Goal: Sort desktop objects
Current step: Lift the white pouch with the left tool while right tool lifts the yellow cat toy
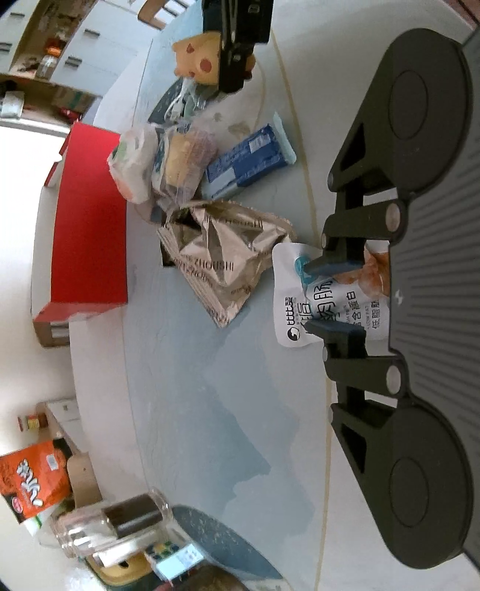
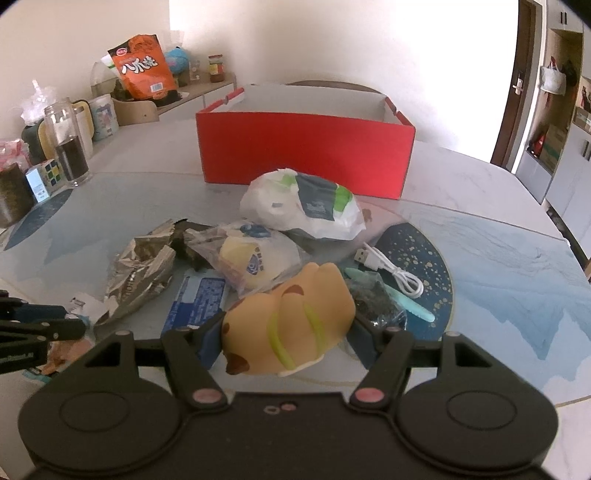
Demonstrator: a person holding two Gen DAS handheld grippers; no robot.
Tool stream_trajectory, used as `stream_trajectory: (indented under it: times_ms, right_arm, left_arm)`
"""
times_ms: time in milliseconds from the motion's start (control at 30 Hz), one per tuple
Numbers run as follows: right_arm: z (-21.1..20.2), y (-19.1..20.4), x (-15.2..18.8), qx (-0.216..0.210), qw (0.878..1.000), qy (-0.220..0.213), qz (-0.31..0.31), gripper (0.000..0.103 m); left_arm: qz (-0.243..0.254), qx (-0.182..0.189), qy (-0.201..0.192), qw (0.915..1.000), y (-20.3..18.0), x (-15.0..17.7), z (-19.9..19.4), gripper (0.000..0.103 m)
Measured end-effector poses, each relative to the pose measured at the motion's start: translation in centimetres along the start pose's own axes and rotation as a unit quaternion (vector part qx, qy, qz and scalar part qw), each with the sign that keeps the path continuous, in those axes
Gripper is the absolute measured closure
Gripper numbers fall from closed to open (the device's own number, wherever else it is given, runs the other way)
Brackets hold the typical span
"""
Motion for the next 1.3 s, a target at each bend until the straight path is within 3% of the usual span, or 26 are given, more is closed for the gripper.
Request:
stream_trajectory:
  times_ms: [33, 100, 133, 167, 767, 800, 867, 1300]
  right_arm:
    - [-0.2, 0.0, 0.0, -0.001, 1.000, -0.002, -0.001, 0.034]
    - [-0.4, 0.0, 0.1, -0.002, 1.000, -0.004, -0.003, 0.034]
    - [-0.4, 0.0, 0.1, -0.003, 1.000, -0.004, -0.003, 0.034]
    - [-0.4, 0.0, 0.1, -0.002, 1.000, -0.004, -0.003, 0.034]
    - [-0.2, -0.5, 1.1, -0.004, 1.000, 0.007, -0.008, 0.034]
    - [-0.2, -0.5, 1.0, -0.004, 1.000, 0.007, -0.008, 0.034]
    - [-0.2, -0.5, 1.0, -0.004, 1.000, 0.007, -0.008, 0.034]
    - [-0.2, -0.8, 0.5, -0.006, 1.000, 0.001, -0.017, 0.035]
  left_arm:
    - [0.004, -0.007, 0.002, 1.0000, -0.2, 0.0, 0.1, 0.078]
    - [0.003, -0.004, 0.010, 0.9999, -0.2, -0.1, 0.2, 0.062]
    - [-0.001, -0.003, 0.009, 1.0000, -0.2, 0.0, 0.1, 0.030]
    - [-0.004, 0.001, 0.004, 1.0000, -0.1, 0.1, -0.1, 0.021]
    - [-0.014, -0.002, 0.006, 0.9999, 1.1, -0.9, 2.0, 0.022]
    - [-0.014, -0.003, 0.006, 0.9999, 1.0, -0.9, 2.1, 0.023]
    - [-0.012, -0.005, 0.000, 0.9999, 1.0, -0.9, 1.9, 0.036]
    - [-0.023, -0.007, 0.003, 0.9997, 0.6, -1.0, 1.3, 0.039]
Point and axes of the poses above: each gripper's, at about its wrist camera, not at the fingertips, and z roughly the way its jaws point, y to its left, x to its underside, the point moved 1 cm from there along z, roughly the way its jaws point, and after that the axes turned 15 degrees about x, right-handed, at the moved point
